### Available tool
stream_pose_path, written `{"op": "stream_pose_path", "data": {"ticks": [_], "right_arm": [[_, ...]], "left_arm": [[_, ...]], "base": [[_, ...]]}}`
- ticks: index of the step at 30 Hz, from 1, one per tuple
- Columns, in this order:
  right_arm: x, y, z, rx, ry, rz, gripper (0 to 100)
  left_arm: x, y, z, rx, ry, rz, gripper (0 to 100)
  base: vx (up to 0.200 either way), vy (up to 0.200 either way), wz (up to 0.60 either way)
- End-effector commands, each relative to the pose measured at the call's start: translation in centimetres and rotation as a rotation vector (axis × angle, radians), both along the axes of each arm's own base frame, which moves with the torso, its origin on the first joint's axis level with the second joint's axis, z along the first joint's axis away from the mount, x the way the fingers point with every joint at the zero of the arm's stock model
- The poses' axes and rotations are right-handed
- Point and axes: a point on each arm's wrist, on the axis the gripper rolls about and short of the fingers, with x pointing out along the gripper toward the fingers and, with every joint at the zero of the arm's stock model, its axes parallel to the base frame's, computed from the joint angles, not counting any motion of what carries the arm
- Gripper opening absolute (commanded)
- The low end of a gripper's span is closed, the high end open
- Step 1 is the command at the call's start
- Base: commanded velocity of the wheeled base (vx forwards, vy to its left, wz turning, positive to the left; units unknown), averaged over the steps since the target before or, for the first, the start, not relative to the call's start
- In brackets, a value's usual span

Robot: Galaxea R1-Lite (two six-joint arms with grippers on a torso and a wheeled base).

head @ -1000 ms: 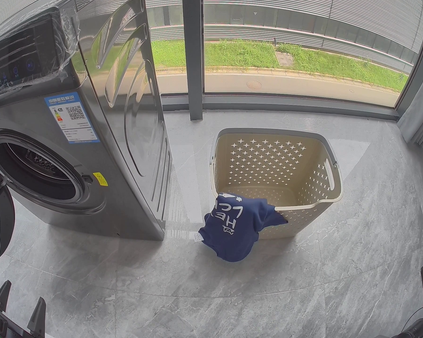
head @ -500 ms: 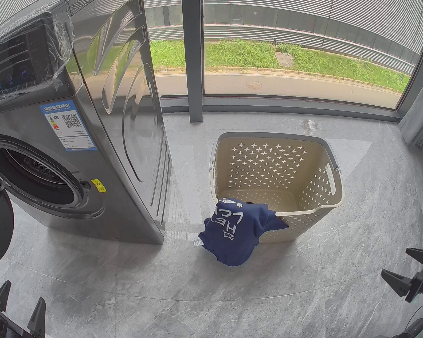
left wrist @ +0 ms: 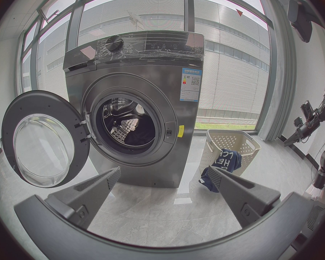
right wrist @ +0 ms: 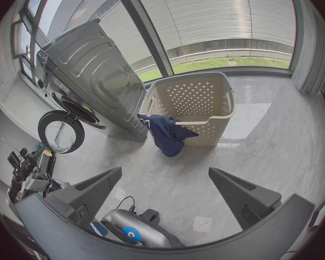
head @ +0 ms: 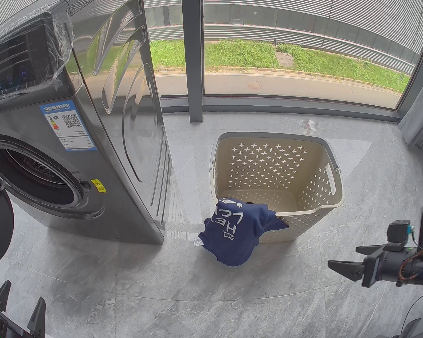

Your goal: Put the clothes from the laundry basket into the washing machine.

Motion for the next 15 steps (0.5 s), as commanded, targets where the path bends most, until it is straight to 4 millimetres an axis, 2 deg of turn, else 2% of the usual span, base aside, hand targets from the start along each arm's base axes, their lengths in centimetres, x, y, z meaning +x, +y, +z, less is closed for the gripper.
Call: {"op": "stream_pose_path", "data": {"ticks": [1, 7, 15], "right_arm": [[3.3, 3.9, -1.8, -0.038, 0.082, 0.022, 100], [6.4, 6.0, -3.3, -0.036, 0.045, 0.002, 100], [8.5, 7.8, -5.6, -0.042, 0.026, -0.008, 100]], "left_arm": [[0.1, 0.0, -0.5, 0.0, 0.009, 0.001, 100], [0.1, 0.0, -0.5, 0.0, 0.009, 0.001, 100], [0.1, 0.0, -0.5, 0.001, 0.009, 0.001, 100]], "base": [[0.0, 0.0, 0.0], [0.0, 0.0, 0.0], [0.0, 0.0, 0.0]]}}
